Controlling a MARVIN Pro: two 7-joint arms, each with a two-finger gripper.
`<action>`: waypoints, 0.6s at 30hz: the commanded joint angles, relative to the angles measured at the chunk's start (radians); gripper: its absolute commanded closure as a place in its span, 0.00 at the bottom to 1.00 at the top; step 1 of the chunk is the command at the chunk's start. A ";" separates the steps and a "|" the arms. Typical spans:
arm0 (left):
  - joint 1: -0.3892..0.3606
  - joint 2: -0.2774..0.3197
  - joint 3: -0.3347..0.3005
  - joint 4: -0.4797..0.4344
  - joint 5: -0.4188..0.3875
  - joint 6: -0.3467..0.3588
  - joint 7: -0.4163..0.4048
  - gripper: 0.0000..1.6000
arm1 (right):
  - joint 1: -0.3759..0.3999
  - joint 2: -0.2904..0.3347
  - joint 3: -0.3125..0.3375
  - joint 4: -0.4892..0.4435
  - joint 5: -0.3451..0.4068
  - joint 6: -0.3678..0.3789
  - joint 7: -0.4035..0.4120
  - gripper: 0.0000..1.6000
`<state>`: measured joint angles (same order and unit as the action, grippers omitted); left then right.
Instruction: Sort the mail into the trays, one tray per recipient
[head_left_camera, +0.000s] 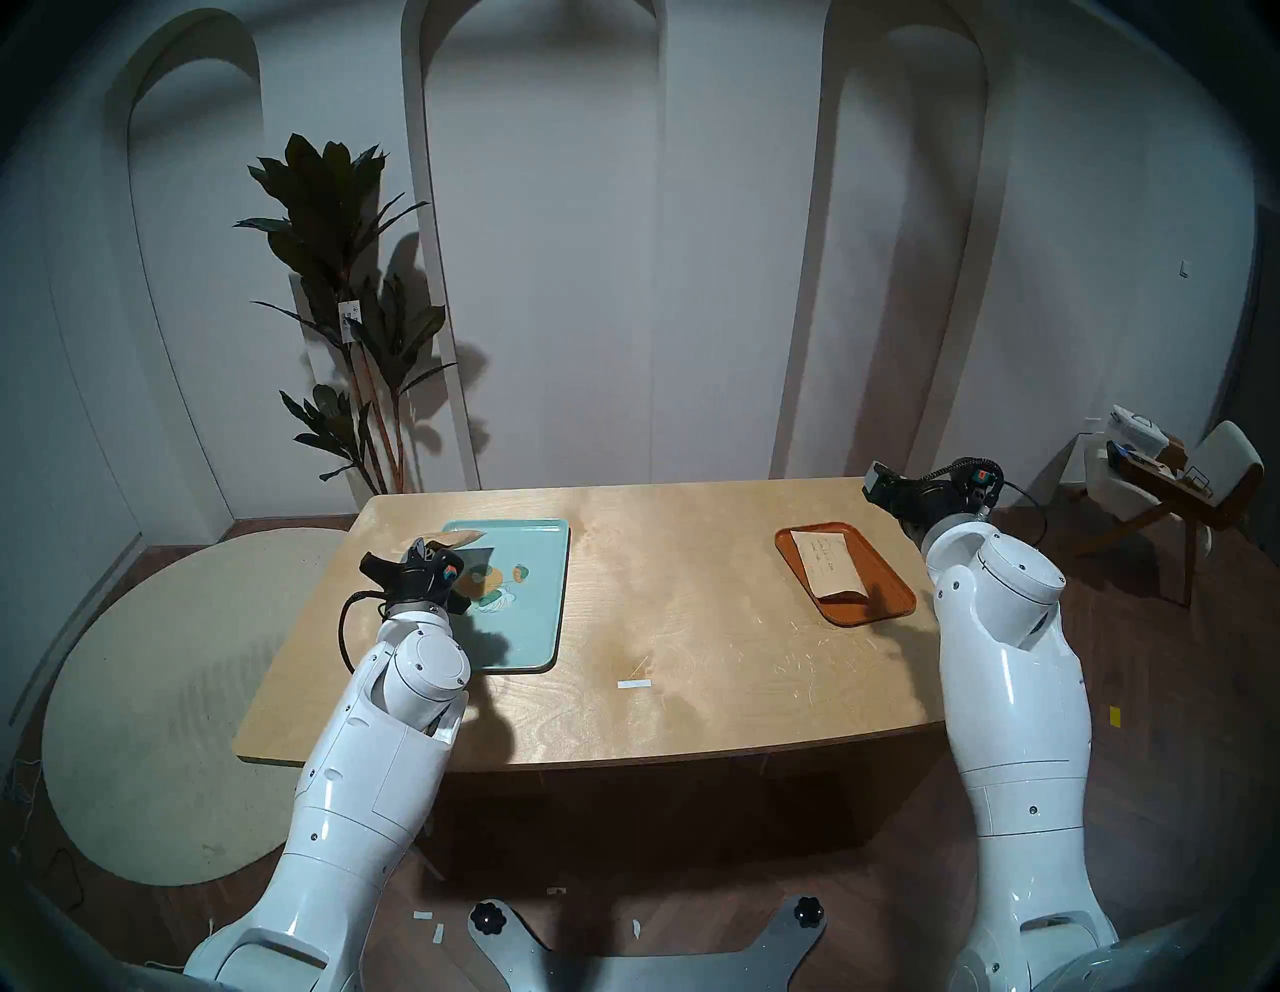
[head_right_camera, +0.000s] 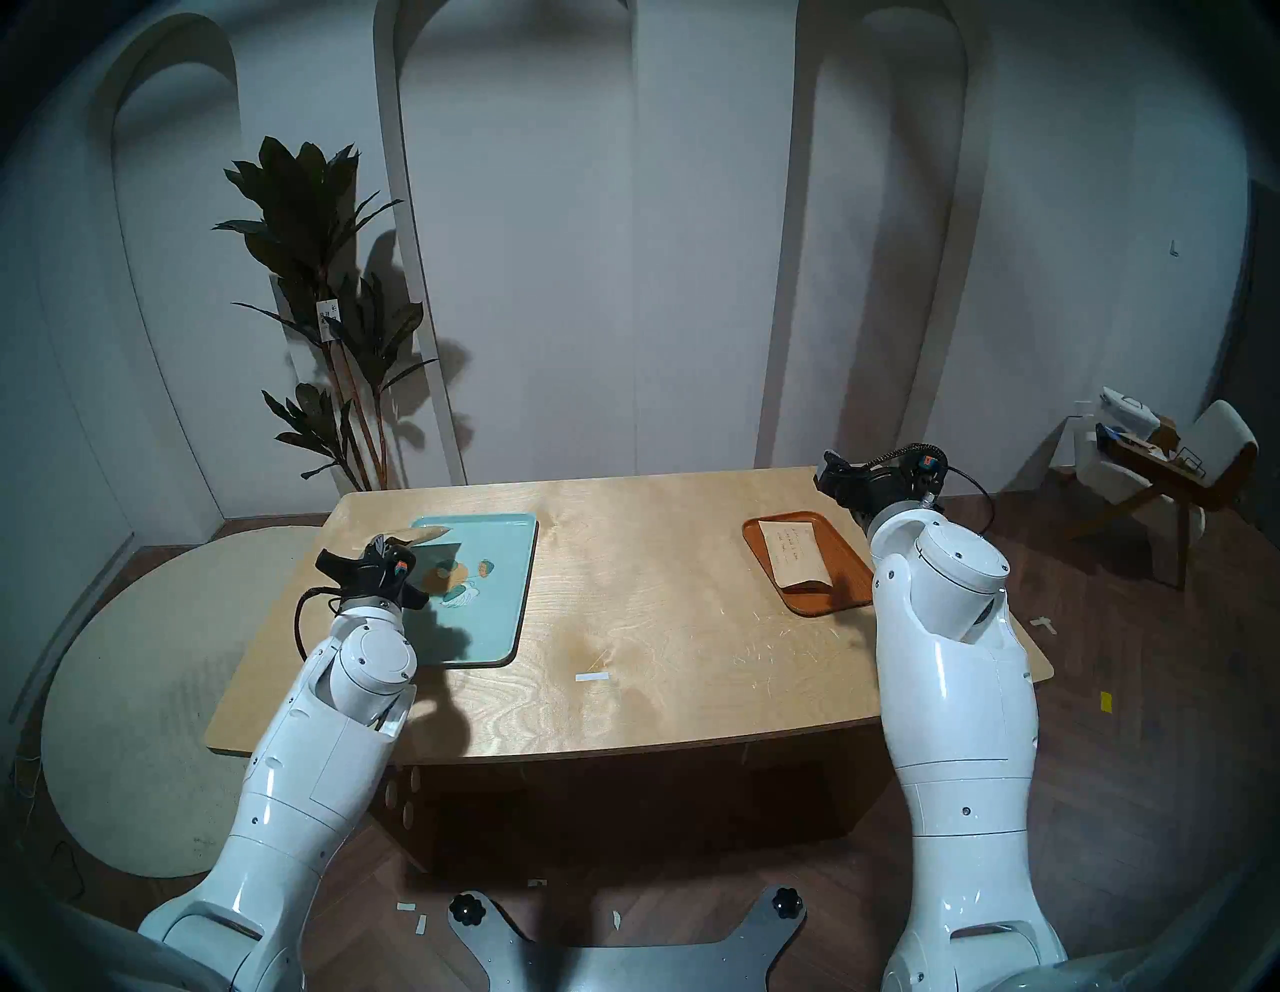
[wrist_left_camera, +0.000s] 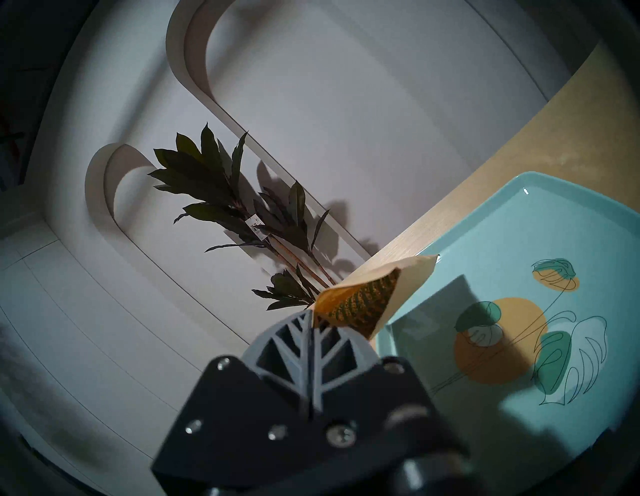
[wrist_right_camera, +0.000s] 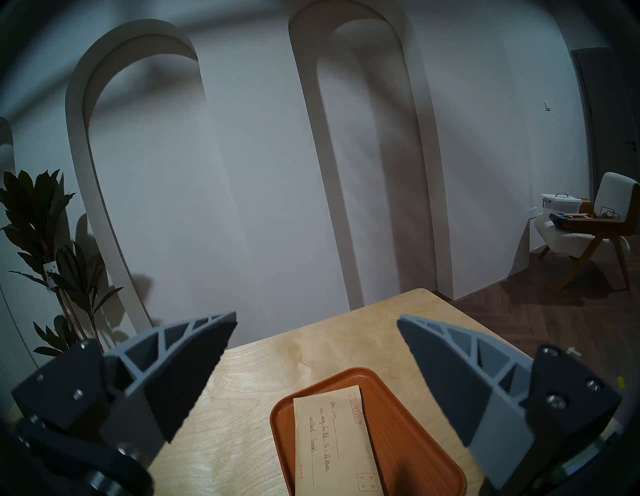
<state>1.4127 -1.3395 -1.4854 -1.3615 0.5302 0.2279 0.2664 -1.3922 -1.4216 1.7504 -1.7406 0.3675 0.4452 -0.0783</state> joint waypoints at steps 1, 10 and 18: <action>-0.042 0.003 0.017 0.007 0.020 -0.013 0.007 1.00 | 0.007 -0.001 0.002 -0.024 0.001 -0.012 0.002 0.00; -0.113 -0.023 0.061 0.090 0.026 -0.018 0.000 1.00 | 0.007 0.001 0.001 -0.024 0.004 -0.012 0.000 0.00; -0.164 -0.043 0.087 0.167 0.032 -0.023 0.004 1.00 | 0.007 0.003 -0.001 -0.023 0.006 -0.012 -0.002 0.00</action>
<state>1.3307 -1.3663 -1.4080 -1.2111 0.5552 0.2142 0.2673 -1.3929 -1.4177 1.7473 -1.7406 0.3721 0.4441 -0.0814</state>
